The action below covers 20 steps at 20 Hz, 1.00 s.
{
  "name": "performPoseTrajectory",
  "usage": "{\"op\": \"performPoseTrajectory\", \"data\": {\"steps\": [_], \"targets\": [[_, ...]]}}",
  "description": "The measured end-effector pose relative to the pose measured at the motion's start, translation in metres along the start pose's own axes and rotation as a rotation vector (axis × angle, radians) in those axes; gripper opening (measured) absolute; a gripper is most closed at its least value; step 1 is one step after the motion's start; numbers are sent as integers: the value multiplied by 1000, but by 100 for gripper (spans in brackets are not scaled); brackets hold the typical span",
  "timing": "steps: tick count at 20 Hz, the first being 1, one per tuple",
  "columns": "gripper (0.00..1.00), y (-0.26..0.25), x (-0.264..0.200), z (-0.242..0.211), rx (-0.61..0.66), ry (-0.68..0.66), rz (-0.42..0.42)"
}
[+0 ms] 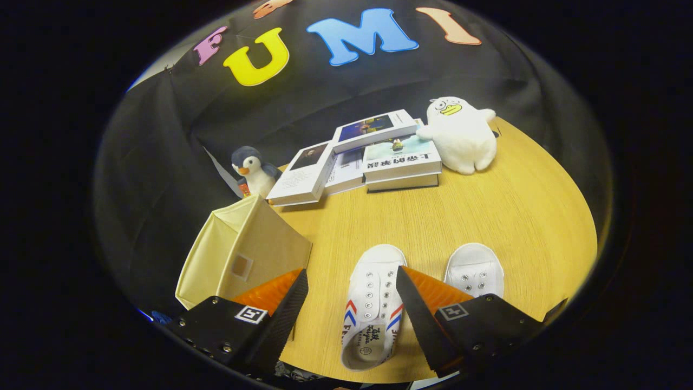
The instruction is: Open the storage box then place both shoes into the box .Put the left shoe in first, then the right shoe, with the right side of both shoes facing outward in a uniform manner.
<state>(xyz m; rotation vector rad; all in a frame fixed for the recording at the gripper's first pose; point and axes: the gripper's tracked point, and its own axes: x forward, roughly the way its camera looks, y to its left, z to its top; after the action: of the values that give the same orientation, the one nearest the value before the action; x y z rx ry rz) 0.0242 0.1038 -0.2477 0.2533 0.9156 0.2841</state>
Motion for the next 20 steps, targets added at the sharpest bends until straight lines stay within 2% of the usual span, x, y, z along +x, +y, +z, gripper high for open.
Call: {"op": "performPoseTrajectory", "data": {"steps": [9,12,16,18,20], "targets": [[97,-28,25,-45,112,147,-15],[84,-35,30,-62,172,200,-23],[84,-41,35,-80,206,229,-44],[72,-40,37,-80,227,234,-34],[72,-41,39,-82,229,240,-33]]}}
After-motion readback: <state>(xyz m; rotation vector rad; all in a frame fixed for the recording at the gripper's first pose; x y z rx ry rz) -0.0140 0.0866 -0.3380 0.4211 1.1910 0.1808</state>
